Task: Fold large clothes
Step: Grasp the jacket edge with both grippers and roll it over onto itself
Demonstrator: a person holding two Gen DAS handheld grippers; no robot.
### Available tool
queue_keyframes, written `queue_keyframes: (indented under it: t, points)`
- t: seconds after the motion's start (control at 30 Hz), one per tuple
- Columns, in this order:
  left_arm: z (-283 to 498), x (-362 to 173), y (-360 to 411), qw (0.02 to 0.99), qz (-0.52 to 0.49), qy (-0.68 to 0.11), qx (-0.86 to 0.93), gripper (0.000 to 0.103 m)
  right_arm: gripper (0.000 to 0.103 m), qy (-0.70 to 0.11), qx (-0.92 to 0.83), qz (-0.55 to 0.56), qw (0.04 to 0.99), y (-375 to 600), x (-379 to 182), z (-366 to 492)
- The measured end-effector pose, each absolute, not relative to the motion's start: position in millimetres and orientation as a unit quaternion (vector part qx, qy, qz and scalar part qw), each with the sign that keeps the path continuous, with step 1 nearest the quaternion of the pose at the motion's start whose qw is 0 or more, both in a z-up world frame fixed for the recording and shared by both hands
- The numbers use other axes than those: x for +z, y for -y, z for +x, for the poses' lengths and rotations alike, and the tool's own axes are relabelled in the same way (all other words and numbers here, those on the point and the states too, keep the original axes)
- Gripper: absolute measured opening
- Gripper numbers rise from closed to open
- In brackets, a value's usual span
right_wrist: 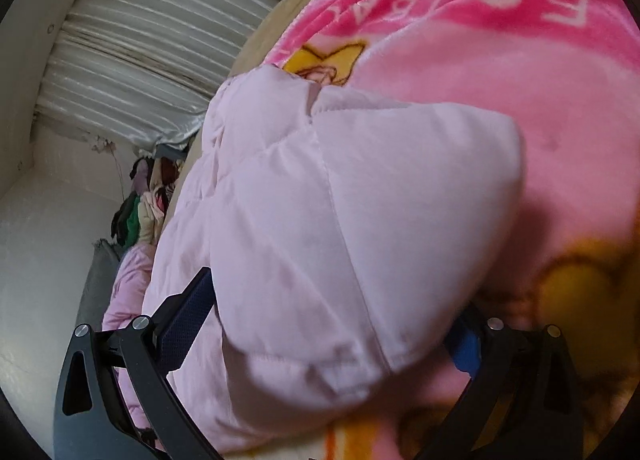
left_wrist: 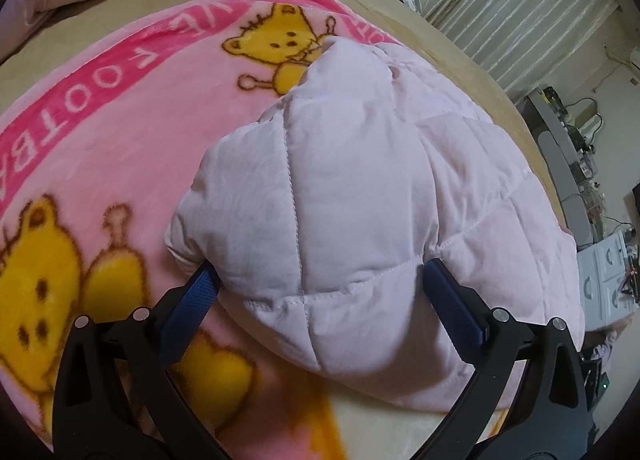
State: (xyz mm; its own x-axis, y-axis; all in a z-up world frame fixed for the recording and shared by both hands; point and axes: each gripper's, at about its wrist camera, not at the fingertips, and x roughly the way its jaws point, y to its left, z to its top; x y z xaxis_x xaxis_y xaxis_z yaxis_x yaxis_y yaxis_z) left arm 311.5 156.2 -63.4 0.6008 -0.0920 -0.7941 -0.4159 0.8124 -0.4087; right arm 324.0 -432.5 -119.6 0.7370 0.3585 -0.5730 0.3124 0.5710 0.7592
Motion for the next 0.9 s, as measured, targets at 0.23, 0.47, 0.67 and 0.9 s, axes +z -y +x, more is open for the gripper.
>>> queue_keyframes:
  t: [0.23, 0.47, 0.67, 0.9]
  points:
    - [274.7, -78.1, -164.5, 0.824, -0.369, -0.42, 0.09, 0.095, 0.099, -0.355, 0.017, 0.456, 0.816, 432.8, -124.1, 333.4]
    - [275.3, -99.2, -169.6, 0.782, -0.468, -0.404, 0.076, 0.095, 0.098, -0.354, 0.018, 0.444, 0.823, 432.9, -124.2, 336.5]
    - [295.9, -98.3, -170.2, 0.784, -0.487, -0.378, 0.067, 0.095, 0.095, -0.353, 0.022, 0.438, 0.826, 431.2, -125.0, 336.3]
    - [307.8, -78.8, -159.4, 0.824, -0.423, -0.371, 0.063, 0.072, 0.066, -0.343, 0.043, 0.424, 0.837, 427.5, -121.8, 335.7]
